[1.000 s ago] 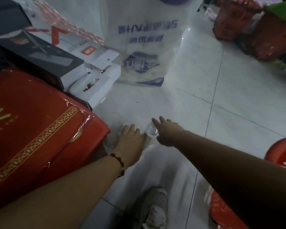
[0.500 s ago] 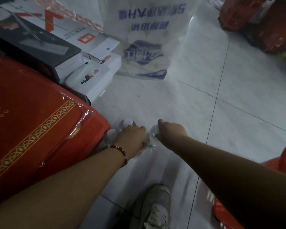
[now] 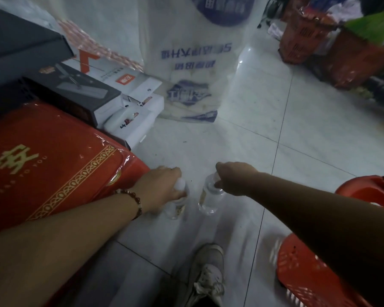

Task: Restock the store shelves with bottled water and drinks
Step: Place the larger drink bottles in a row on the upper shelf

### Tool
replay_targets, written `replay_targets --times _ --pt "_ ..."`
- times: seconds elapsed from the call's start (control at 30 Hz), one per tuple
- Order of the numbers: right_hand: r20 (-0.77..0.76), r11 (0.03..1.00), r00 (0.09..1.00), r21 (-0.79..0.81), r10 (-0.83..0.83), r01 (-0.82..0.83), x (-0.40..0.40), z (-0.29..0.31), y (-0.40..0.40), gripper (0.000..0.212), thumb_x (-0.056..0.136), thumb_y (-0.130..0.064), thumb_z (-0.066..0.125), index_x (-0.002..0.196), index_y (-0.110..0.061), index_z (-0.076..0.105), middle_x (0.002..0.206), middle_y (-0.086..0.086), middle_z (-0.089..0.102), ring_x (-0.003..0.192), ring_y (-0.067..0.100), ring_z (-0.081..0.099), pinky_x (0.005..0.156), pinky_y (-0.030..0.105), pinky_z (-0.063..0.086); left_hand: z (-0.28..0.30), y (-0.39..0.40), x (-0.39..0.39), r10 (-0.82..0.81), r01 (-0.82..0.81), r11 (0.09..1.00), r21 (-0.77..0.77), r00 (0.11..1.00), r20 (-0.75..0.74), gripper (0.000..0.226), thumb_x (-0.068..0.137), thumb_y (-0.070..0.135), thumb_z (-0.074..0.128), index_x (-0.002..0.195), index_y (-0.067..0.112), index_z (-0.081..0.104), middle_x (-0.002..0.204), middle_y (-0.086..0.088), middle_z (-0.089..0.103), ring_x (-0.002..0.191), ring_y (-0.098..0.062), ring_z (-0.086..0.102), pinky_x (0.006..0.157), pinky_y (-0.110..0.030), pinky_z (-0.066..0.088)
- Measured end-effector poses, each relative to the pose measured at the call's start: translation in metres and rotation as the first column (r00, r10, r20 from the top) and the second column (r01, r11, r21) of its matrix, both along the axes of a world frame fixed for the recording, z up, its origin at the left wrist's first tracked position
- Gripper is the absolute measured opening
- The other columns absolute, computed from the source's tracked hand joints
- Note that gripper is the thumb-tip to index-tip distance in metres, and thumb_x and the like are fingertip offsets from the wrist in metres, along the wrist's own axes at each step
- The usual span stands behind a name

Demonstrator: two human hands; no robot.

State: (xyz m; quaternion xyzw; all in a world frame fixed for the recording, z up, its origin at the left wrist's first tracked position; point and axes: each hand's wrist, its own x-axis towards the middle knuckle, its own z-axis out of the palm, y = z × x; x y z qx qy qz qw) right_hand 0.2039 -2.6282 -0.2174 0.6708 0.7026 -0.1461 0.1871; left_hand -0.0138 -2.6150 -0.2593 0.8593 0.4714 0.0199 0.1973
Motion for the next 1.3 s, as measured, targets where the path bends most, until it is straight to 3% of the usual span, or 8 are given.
replay_targets --times 0.27,0.47,0.6,0.77,0.9,1.0,1.1,1.3 --pt "-0.269 0.987 0.960 0.114 -0.079 0.113 -0.020 0.096 -0.044 0.040 0.093 -0.038 0.065 0.123 -0.013 0.055 0.117 0.008 0.063 0.101 0.025 0.060 0.091 0.039 0.053 0.085 -0.049 -0.035 0.115 -0.136 0.989 0.050 0.948 0.297 0.044 0.080 0.057 0.068 0.082 0.024 0.039 0.091 0.004 0.049 0.084 -0.019 0.050 0.076 -0.041 0.046" --pt "-0.528 0.955 0.846 0.280 0.069 0.097 -0.056 0.177 -0.089 0.037 0.094 -0.027 0.066 0.129 -0.018 0.059 0.120 -0.001 0.065 0.106 0.018 0.063 0.092 0.033 0.054 0.161 -0.098 -0.069 0.396 -0.349 0.914 -0.208 0.657 0.642 0.037 0.085 0.049 0.071 0.098 0.020 0.052 0.087 -0.001 0.068 0.076 -0.020 0.068 0.062 -0.029 0.055" --pt "-0.804 0.937 0.584 0.281 0.110 0.210 -0.093 0.209 -0.130 0.032 0.095 -0.021 0.064 0.127 -0.016 0.063 0.121 -0.002 0.066 0.109 0.016 0.063 0.096 0.039 0.054 0.208 -0.139 -0.101 0.535 -0.448 0.822 -0.350 0.400 0.744 0.015 0.095 0.030 0.060 0.106 0.024 0.052 0.092 -0.004 0.070 0.075 -0.018 0.071 0.059 -0.032 0.053" --pt "-0.887 0.919 0.388 0.343 0.250 0.194 -0.170 0.212 -0.170 0.026 0.095 -0.037 0.061 0.119 -0.027 0.064 0.114 -0.007 0.068 0.106 0.012 0.065 0.094 0.046 0.055 0.243 -0.204 -0.157 0.593 -0.656 0.662 -0.363 0.162 0.789 0.012 0.081 0.014 0.068 0.077 0.016 0.057 0.072 -0.005 0.067 0.056 -0.014 0.058 0.049 -0.024 0.044" --pt "-0.914 0.917 0.220 0.375 0.341 0.137 -0.217 0.229 -0.193 0.028 0.100 -0.043 0.055 0.118 -0.025 0.065 0.102 -0.005 0.072 0.093 0.005 0.068 0.081 0.034 0.057 0.255 -0.264 -0.186 0.592 -0.740 0.644 -0.194 0.321 0.740 0.029 0.077 0.022 0.084 0.076 0.015 0.055 0.061 0.006 0.060 0.045 0.001 0.049 0.044 -0.012 0.038" --pt "-0.976 0.976 -0.063 0.207 0.211 0.067 -0.247 0.227 -0.209 0.022 0.100 -0.026 0.059 0.119 -0.017 0.066 0.105 0.002 0.075 0.096 0.016 0.072 0.082 0.032 0.058 0.255 -0.298 -0.213 0.661 -0.745 0.642 -0.179 0.421 0.621 0.047 0.065 0.048 0.088 0.101 0.034 0.062 0.091 0.016 0.070 0.078 0.006 0.063 0.071 -0.015 0.050" --pt "-0.980 0.976 -0.102 0.183 0.172 -0.114 -0.291 0.231 -0.218 0.024 0.099 -0.019 0.060 0.122 -0.016 0.064 0.108 0.003 0.074 0.097 0.013 0.072 0.074 0.018 0.055 0.258 -0.322 -0.242 0.672 -0.764 0.631 -0.137 0.450 0.588 0.076 0.060 0.068 0.082 0.127 0.040 0.057 0.117 0.021 0.068 0.106 0.004 0.063 0.096 -0.030 0.052" --pt "-0.983 0.952 -0.182 0.039 -0.018 -0.302 -0.365 0.231 -0.226 0.026 0.097 -0.011 0.060 0.124 -0.013 0.063 0.102 0.002 0.074 0.093 0.019 0.070 0.079 0.028 0.056 0.253 -0.354 -0.290 0.593 -0.697 0.696 -0.172 0.424 0.685 0.031 0.082 0.034 0.077 0.111 0.033 0.068 0.106 0.022 0.073 0.100 0.004 0.068 0.081 -0.014 0.052"
